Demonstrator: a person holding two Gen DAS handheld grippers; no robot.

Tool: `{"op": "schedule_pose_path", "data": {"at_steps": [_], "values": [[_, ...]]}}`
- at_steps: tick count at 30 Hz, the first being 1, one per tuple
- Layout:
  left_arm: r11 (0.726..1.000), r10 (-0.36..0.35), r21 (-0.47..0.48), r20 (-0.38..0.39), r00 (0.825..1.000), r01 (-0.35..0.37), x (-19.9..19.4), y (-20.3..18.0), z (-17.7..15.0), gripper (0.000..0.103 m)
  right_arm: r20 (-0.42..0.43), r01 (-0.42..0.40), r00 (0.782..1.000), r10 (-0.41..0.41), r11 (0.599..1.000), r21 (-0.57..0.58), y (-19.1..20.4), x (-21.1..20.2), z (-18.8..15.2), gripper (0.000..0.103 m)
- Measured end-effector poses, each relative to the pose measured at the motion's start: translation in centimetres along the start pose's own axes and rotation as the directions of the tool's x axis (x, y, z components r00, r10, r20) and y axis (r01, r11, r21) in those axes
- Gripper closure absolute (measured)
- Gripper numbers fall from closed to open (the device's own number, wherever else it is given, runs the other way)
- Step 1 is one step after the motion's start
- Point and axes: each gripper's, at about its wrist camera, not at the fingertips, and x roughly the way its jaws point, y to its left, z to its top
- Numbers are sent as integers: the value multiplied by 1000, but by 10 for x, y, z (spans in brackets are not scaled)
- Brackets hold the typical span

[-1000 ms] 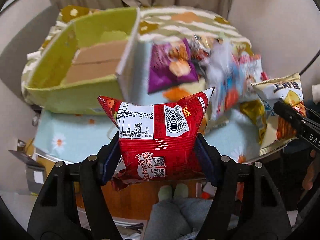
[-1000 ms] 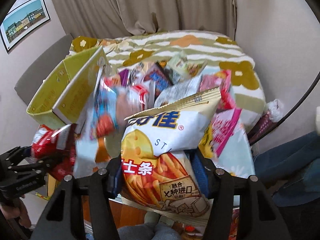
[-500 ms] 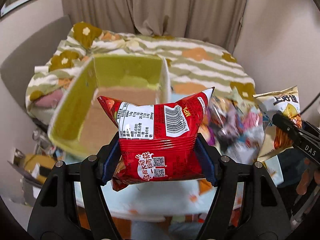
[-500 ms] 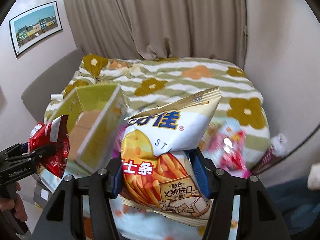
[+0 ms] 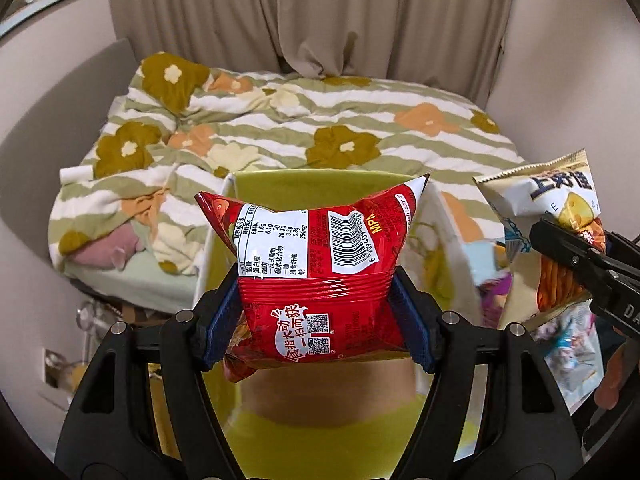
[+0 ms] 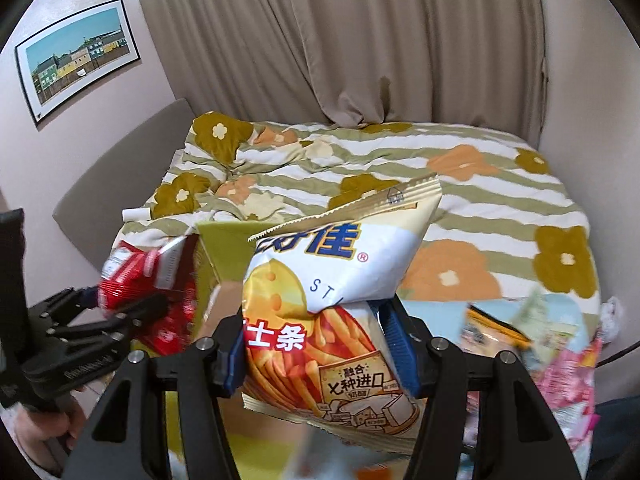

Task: Organize snacks
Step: 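Carry the red chip bag into the cardboard box and open the left tool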

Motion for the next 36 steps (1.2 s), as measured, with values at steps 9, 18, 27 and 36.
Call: {"op": "schedule_pose_path", "data": {"at_steps": [9, 18, 27, 36], "values": [[992, -6, 124, -89, 996, 17, 74, 11, 17, 33, -76, 77, 994, -74, 996, 38, 23, 55, 10, 48], [990, 26, 139, -84, 996, -14, 92, 7, 19, 0, -106, 114, 989, -107, 992, 60, 14, 66, 11, 48], [995, 58, 87, -79, 995, -51, 63, 25, 13, 0, -128, 63, 990, -56, 997, 51, 14, 70, 10, 48], [997, 75, -3, -76, 994, -75, 40, 44, 2, 0, -130, -33, 991, 31, 999, -14, 38, 96, 30, 48]]}}
